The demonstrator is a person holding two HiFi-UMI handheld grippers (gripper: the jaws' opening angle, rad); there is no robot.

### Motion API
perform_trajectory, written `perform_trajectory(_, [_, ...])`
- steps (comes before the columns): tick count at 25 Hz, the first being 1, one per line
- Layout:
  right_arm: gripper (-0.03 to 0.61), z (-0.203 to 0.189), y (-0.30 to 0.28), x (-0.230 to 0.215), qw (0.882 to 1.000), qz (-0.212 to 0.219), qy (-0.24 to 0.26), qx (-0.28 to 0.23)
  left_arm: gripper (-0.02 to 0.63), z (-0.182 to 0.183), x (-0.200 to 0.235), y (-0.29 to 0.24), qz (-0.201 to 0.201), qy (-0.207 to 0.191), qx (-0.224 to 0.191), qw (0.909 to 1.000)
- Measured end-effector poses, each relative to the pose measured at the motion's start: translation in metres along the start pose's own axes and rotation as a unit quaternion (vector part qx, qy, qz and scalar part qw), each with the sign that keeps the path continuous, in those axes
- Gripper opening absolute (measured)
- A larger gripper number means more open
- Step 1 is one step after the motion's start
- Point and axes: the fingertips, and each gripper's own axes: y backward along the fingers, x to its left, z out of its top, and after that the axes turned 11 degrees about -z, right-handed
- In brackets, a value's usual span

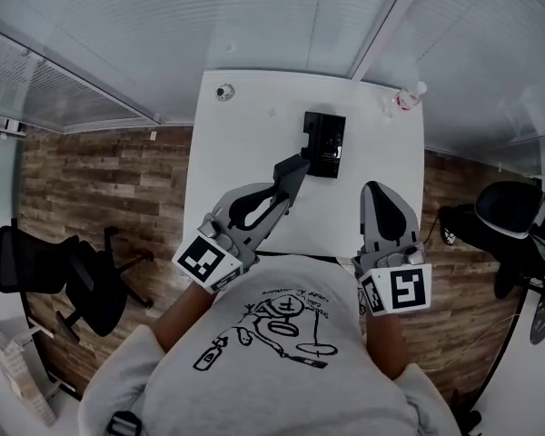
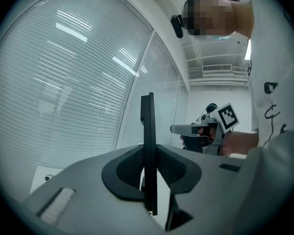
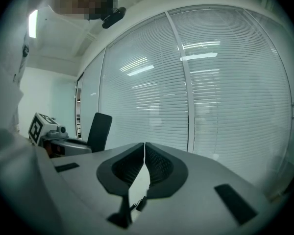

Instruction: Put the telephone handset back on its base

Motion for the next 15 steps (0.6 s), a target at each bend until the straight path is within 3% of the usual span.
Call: perform_trajectory(15, [0.006, -0.059, -0.004, 0.022, 0.998, 0.031, 0.016, 0.054, 0.071, -0.023, 0.02, -0.027, -0.05, 0.044, -0.019, 0.9976])
